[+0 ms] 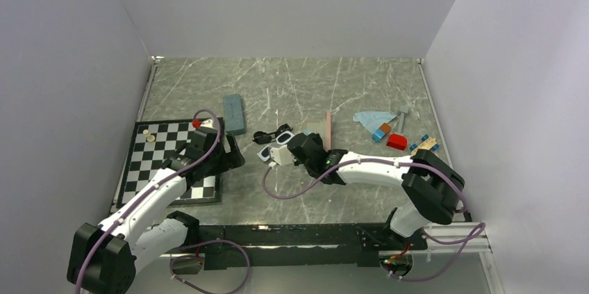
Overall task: Organize the sunglasses
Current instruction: Place the folded cleaning cloth in the sunglasses case.
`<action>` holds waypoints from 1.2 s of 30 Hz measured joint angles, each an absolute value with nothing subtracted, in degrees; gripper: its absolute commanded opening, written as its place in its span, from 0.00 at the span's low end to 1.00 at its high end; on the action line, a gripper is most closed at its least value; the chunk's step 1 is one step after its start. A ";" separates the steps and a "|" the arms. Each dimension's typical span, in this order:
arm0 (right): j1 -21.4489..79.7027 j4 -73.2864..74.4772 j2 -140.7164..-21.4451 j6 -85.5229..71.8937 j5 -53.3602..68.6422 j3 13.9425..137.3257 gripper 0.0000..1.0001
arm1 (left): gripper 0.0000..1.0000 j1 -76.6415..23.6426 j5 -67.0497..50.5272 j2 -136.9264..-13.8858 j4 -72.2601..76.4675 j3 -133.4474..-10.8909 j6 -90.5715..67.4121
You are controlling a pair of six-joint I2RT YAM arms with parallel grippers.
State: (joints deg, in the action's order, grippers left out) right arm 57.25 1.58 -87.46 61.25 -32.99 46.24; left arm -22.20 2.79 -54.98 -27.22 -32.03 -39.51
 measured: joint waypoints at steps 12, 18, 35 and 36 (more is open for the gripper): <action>54.57 -0.32 -92.29 62.35 -32.97 48.56 0.00 | 0.99 -20.40 1.48 -55.40 -27.16 -32.03 -38.22; 53.15 -1.41 -94.67 62.39 -32.97 48.93 0.00 | 0.99 -19.77 1.28 -55.90 -26.76 -31.79 -38.11; 49.78 -10.61 -98.74 64.12 -31.20 48.95 0.00 | 0.99 -18.28 0.62 -57.91 -25.87 -31.40 -37.54; 49.60 -10.79 -99.09 64.12 -31.07 48.93 0.00 | 0.99 -18.20 0.47 -58.02 -25.87 -31.40 -37.45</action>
State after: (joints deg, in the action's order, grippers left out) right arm 49.60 -10.79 -99.09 64.12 -31.07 48.93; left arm -18.20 0.47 -58.02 -25.87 -31.40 -37.45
